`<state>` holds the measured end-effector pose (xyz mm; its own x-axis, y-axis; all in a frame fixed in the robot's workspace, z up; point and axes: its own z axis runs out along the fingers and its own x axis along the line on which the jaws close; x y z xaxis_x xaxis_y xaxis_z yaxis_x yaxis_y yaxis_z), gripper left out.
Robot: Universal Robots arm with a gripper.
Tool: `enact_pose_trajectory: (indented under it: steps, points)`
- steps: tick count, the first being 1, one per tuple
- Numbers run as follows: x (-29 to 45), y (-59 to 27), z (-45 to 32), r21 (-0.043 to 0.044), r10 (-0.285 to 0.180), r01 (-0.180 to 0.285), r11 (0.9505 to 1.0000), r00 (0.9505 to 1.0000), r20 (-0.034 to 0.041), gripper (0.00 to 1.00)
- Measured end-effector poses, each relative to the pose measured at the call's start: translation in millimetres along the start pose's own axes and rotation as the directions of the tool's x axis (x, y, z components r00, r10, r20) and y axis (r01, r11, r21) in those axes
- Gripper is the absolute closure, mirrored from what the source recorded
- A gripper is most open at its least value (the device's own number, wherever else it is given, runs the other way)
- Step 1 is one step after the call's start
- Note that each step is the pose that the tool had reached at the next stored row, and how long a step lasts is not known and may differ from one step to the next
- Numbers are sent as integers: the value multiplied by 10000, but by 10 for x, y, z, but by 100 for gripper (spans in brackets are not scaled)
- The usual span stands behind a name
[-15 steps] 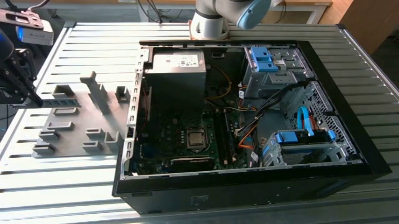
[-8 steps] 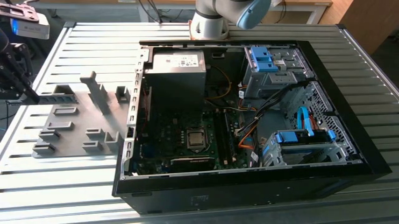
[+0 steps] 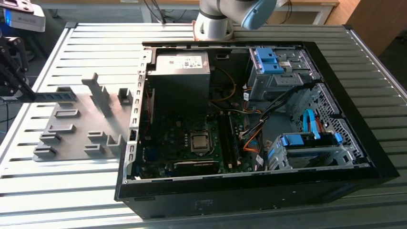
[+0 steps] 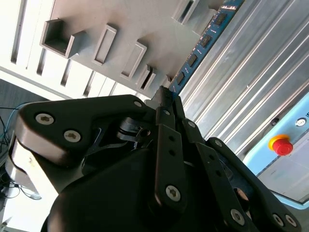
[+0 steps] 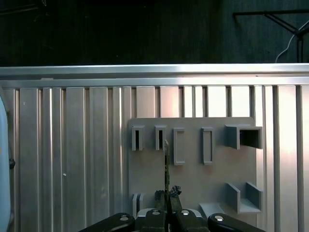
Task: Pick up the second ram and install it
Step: 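Pick up the second ram and move it above second insertion slot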
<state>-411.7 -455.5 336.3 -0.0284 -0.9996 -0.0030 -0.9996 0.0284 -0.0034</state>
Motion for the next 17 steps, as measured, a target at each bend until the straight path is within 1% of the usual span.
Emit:
enact_pose_trajectory:
  steps: [11, 17]
  points:
    - [0, -1, -196, 1, 0, 0, 10000, 10000, -1, 86]
    - [-1, -1, -290, 8, -1, 1, 10000, 10000, 0, 86]
